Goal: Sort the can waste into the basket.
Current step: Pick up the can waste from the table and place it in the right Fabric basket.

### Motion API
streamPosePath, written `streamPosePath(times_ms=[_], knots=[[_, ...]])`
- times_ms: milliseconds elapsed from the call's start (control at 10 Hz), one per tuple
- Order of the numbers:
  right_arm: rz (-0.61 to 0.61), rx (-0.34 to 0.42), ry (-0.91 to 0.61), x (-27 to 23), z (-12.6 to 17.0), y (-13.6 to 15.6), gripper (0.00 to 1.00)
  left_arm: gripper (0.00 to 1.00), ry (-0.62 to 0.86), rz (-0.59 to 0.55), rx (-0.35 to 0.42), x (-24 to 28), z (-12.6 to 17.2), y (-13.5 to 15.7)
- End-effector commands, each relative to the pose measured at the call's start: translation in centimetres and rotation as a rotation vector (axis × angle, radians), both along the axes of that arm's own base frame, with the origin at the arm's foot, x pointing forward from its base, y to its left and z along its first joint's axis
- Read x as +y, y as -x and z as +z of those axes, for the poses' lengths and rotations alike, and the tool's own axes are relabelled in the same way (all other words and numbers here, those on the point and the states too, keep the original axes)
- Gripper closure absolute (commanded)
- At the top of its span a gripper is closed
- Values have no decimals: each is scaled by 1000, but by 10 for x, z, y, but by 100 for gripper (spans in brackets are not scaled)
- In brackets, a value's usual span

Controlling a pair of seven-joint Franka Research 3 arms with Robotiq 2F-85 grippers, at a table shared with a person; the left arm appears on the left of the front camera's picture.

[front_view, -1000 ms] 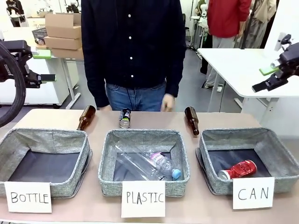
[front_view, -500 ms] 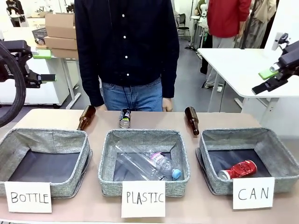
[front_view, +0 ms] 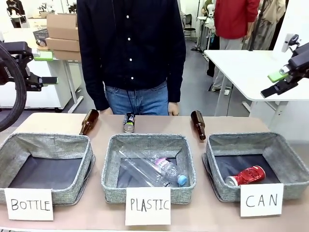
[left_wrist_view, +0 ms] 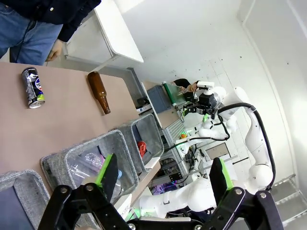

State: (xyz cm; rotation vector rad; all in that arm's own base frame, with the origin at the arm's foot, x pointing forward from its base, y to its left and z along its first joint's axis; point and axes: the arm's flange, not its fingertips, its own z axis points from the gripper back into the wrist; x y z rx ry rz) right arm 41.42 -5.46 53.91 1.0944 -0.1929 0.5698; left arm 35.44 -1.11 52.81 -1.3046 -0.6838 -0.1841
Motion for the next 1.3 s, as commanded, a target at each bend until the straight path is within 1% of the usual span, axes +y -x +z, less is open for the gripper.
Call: streamPosePath(times_ms=[0, 100, 200, 300, 400, 500, 600, 700, 800, 900, 1000, 1100, 1200], knots=[[13, -20, 0, -2, 1, 1, 0, 0, -116, -6, -1, -12, 15, -17], [13, -20, 0, -2, 1, 1, 0, 0, -229, -36, 91, -26, 27, -52], [13, -20, 0, -2, 1, 1, 0, 0, -380, -29, 206, -46, 33, -96], [13, -20, 0, -2, 1, 1, 0, 0, -507, -48, 313, -67, 31, -140], [13, -20, 0, -2, 1, 1, 0, 0, -618, -35, 390, -93, 22, -182], [13, -20, 0, -2, 1, 1, 0, 0, -675, -68, 413, -120, 7, -215], [13, -20, 0, -2, 1, 1, 0, 0, -741, -36, 462, -151, -17, -246], [13, -20, 0, -2, 1, 1, 0, 0, -828, -22, 472, -181, -42, -268], [13, -20, 0, -2, 1, 1, 0, 0, -923, 42, 501, -209, -63, -285], [13, -20, 0, -2, 1, 1, 0, 0, -958, 47, 548, -221, -79, -293], [13, -20, 0, -2, 1, 1, 0, 0, -983, 39, 593, -227, -96, -297], [13, -20, 0, -2, 1, 1, 0, 0, -998, 44, 617, -232, -111, -297], [13, -20, 0, -2, 1, 1, 0, 0, -1011, 67, 622, -234, -124, -295]])
